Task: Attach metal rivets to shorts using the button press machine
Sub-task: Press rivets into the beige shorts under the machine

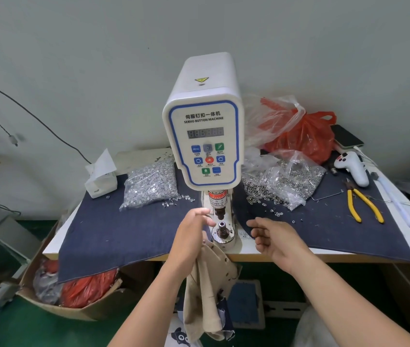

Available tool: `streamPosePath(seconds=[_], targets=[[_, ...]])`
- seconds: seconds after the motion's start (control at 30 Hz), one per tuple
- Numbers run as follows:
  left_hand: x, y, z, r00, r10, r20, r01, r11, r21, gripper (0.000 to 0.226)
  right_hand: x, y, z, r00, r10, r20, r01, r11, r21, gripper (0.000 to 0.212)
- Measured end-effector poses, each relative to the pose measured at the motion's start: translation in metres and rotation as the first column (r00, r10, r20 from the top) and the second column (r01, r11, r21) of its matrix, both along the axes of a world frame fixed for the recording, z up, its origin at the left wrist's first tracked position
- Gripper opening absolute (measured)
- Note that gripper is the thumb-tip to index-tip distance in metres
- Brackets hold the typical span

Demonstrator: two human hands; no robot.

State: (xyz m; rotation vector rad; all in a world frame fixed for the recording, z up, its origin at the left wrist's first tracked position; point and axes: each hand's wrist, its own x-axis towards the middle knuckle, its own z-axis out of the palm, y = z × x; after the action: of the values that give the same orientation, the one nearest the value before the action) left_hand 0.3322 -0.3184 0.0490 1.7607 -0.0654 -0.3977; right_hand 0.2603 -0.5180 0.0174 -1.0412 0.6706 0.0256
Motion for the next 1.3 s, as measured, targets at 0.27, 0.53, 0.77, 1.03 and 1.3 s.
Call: streamPosePath(seconds=[0.27, 0.53, 0.77, 1.03, 1.3], targets=[[-0.005, 0.028, -0.001, 0.946, -0.286, -0.15, 0.123, 0.747, -0.653, 0.045, -0.021, 0.036, 0.027, 0.725, 0.687, -0.035, -0.465, 0.452, -0.761, 0.008], [-0.013, 0.044, 0.019, 0.794, -0.585, 0.163, 0.544, 0.804, 0.24, 0.026, -0.026, 0.031, 0.041, 0.707, 0.675, 0.211, -0.369, 0.607, -0.704, 0.012], [-0.018, 0.048, 0.006, 0.872, -0.474, 0.124, 0.49, 0.832, -0.261, 0.025, -0.023, 0.009, 0.04, 0.624, 0.777, -0.08, -0.537, 0.352, -0.767, 0.02], [-0.014, 0.026, -0.017, 0.976, -0.192, 0.102, 0.208, 0.963, -0.173, 0.029, -0.012, 0.002, 0.015, 0.826, 0.561, 0.049, -0.369, 0.604, -0.706, 0.021], [-0.003, 0.016, -0.028, 0.983, -0.136, 0.125, 0.143, 0.989, -0.044, 0.034, 0.002, -0.002, 0.007, 0.869, 0.494, 0.022, -0.325, 0.605, -0.727, 0.027]])
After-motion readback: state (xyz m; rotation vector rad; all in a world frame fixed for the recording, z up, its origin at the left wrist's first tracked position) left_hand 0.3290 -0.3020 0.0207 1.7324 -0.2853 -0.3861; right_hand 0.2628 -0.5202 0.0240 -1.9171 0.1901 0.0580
